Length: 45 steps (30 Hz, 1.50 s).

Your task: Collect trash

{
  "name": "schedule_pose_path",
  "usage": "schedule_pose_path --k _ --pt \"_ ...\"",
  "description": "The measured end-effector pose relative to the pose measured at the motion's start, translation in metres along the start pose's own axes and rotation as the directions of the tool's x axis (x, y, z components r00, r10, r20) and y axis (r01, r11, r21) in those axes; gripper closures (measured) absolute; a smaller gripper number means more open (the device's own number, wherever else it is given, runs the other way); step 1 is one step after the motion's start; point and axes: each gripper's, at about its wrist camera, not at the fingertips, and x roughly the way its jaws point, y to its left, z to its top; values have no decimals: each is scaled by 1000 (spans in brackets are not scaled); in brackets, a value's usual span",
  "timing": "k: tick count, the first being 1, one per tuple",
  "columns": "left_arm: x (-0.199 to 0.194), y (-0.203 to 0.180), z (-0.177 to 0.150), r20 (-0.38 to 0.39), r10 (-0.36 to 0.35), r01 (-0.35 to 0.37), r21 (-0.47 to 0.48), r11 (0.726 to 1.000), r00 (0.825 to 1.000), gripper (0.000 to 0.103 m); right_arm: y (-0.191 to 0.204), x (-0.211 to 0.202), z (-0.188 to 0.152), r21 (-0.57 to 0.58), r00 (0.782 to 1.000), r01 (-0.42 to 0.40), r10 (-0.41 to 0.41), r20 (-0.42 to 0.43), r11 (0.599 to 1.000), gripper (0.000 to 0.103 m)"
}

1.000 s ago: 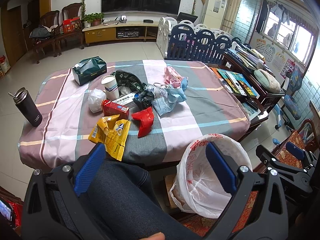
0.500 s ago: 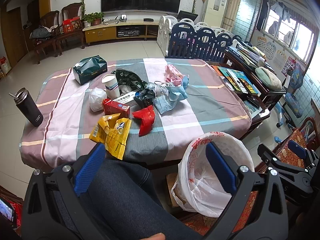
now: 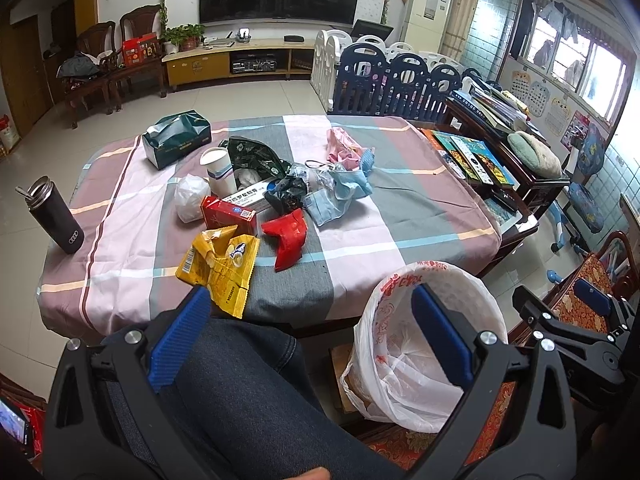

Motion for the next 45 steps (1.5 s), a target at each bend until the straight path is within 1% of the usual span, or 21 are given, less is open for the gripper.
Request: schedule_pose_path --k 9,27,32,35,37,42,43,44,45 --pt "2 -1 0 -12 4 -4 0 1000 1000 3 -2 2 -1 10 1000 16 -16 -6 1000 3" --pt "5 -1 -3 -19 -10 10 -9 1000 1000 3 -4 3 -1 16 1000 16 -16 -11 1000 3" --pt "10 0 -4 -27 -12 12 -15 1000 1000 5 -4 7 -1 17 1000 10 -10 -15 1000 3" --pt "15 0 -5 -39 -12 12 -17 1000 999 9 -5 10 0 25 1000 0 1 -14 1000 3" --pt "20 1 -5 -51 -3 2 -20 1000 999 14 -6 11 2 35 1000 -11 11 -1 999 3" --pt "32 2 -7 -77 26 -28 -21 999 997 18 -4 11 7 34 998 -43 42 42 998 4" --pt "35 3 -8 -80 32 -34 -20 999 996 22 -2 13 8 32 997 -52 51 49 998 4" --pt "38 5 -7 -83 40 -42 -24 999 996 24 0 15 9 33 997 -63 61 51 997 4" --pt "41 10 -6 -82 42 -45 -32 998 996 30 1 17 10 36 995 -82 80 52 996 6"
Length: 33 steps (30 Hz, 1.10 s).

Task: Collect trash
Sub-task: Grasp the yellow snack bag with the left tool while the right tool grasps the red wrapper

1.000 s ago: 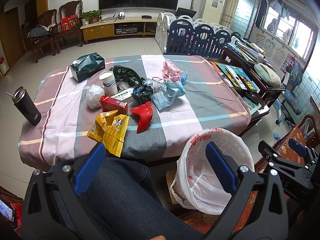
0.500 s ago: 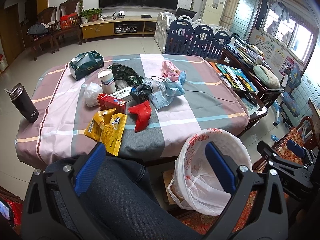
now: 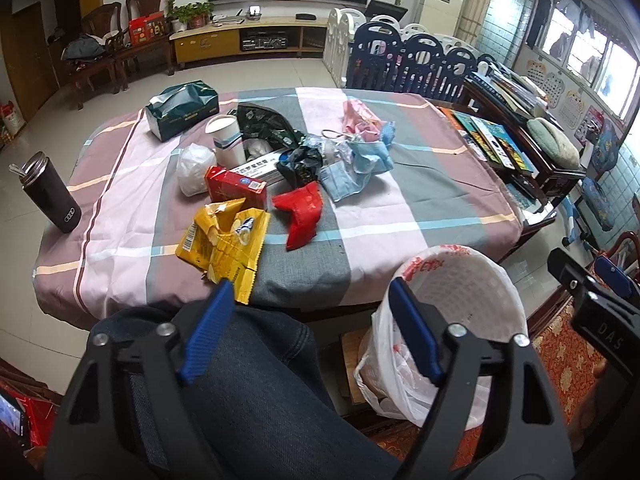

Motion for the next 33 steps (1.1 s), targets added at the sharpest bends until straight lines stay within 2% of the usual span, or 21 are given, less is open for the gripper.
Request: schedule_pose_path --k 1,4,7,9,11,13,15,18,22,24,25,29,33 --pt "4 9 4 13 4 -4 -24 1000 1000 39 3 5 1 3 1000 -26 26 -2 1000 8" --pt "24 56 17 26 103 -97 -166 981 994 48 20 25 3 -11 995 -95 94 -37 995 8" --pt "57 115 25 -69 153 -167 -332 928 986 48 42 45 4 -20 985 -148 145 -93 989 8" --pt "82 138 24 -152 141 -190 -387 902 978 46 53 51 3 -35 982 -161 157 -103 986 8" --pt "104 143 21 -214 117 -196 -399 896 970 37 64 60 3 -68 982 -159 151 -112 985 8" --pt "124 134 17 -241 88 -176 -372 911 966 26 70 74 2 -85 981 -154 142 -135 984 8" --pt "147 115 16 -283 66 -153 -299 942 957 21 76 97 3 -81 971 -164 147 -190 983 8" --pt "170 101 12 -321 32 -117 -251 961 946 21 78 112 2 -44 954 -187 171 -246 981 8" --pt "183 111 10 -331 -51 -60 -315 947 942 22 81 119 1 -60 954 -178 157 -254 982 8" --pt "169 119 12 -282 -102 -9 -366 931 954 21 79 123 0 -53 951 -176 156 -267 983 8" --pt "164 122 14 -260 -119 13 -376 926 958 17 78 125 0 -47 950 -173 154 -271 984 8" --pt "155 132 19 -208 -171 69 -422 904 963 12 77 138 4 -33 948 -158 142 -283 987 8" --pt "181 124 34 -253 -158 33 -437 899 955 11 77 143 9 -13 950 -148 139 -279 989 8"
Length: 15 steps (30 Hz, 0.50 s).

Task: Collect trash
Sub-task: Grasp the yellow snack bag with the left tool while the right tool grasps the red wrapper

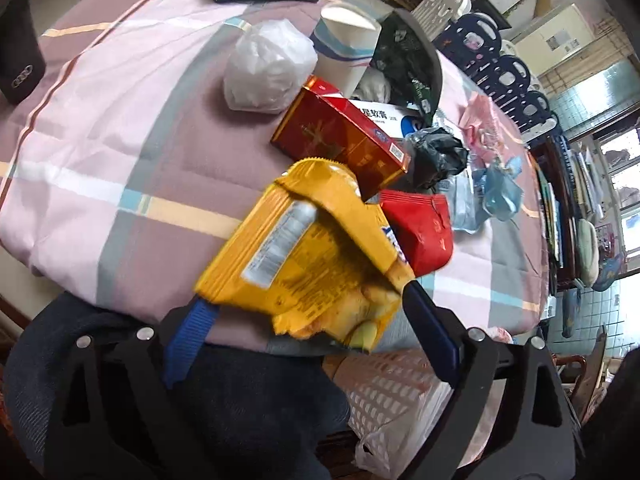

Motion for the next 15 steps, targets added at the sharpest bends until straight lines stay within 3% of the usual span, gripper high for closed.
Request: schedule_pose_path --k 3,5,7,8,10,12,15 --pt "17 -9 9 -11 -28 28 1 1000 1000 11 3 0 1 -16 1000 13 -13 5 1000 8" --pt "23 -14 8 5 -54 54 25 998 999 23 3 2 2 -22 1000 23 -23 2 1000 8" --pt "24 -12 4 7 -58 58 32 998 998 50 4 6 4 -12 1000 10 -10 -8 1000 8" --pt "24 -10 3 6 -64 63 30 998 998 51 6 9 7 -9 1000 1 -1 -7 1000 8" --pt "23 -2 2 13 -82 82 17 997 997 70 12 15 12 -14 1000 -11 11 4 1000 8" --pt "17 4 -1 32 -86 86 12 996 996 80 25 26 20 -23 1000 -30 30 7 999 8" --pt "3 16 -7 72 -75 75 -6 997 995 84 44 51 31 -14 996 -89 89 -24 996 8"
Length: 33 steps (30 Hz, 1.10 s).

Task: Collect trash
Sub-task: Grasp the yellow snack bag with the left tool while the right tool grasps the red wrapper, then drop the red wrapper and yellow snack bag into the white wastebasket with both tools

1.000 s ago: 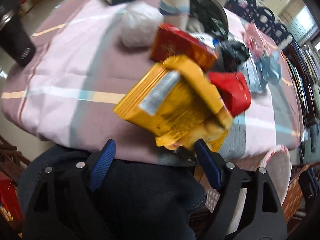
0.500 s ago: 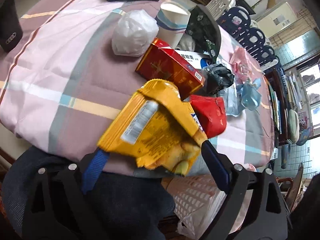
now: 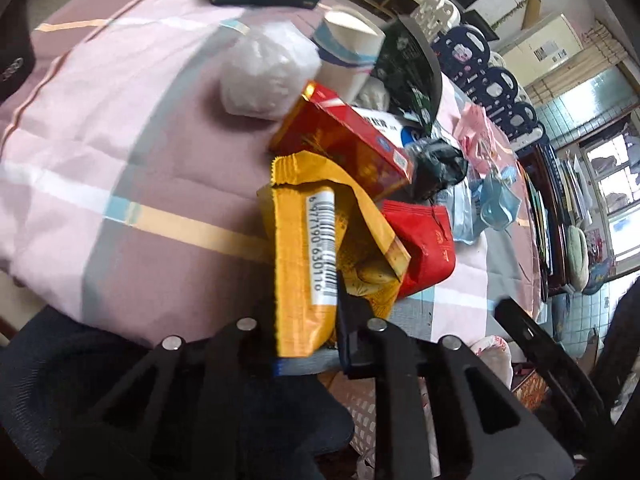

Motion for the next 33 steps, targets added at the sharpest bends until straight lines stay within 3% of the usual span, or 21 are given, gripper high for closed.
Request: schedule_pose_path --k 11,12,13,14,16,23,29,31,33 --pt "-51 22 -8 124 66 -64 -17 998 990 87 66 64 11 -126 999 12 -18 -49 992 12" --pt "-56 20 -9 153 70 -68 -21 997 986 87 69 64 9 -140 998 9 -16 -54 990 28" --pt "-62 21 -9 170 72 -69 -20 997 983 87 70 66 9 -152 998 9 -19 -64 988 54" --pt "-66 18 -10 193 80 -79 -14 997 978 88 71 66 6 -161 996 5 -19 -84 987 67" --pt "-75 16 -10 224 82 -83 -5 997 971 88 66 61 3 -132 995 -44 32 -93 990 74" --pt "-91 9 -14 261 64 -71 16 997 963 88 34 8 5 -68 999 -44 46 20 997 75" --pt "-108 -7 -24 293 49 -72 65 995 955 88 5 -56 -8 -81 991 -21 32 130 997 75" --pt "-114 -18 -29 306 56 -85 83 993 950 88 -13 -82 -15 -83 986 4 10 166 997 75" --pt "-118 -34 -36 318 99 -146 127 981 943 88 -28 -100 -22 -82 982 43 -27 189 996 75"
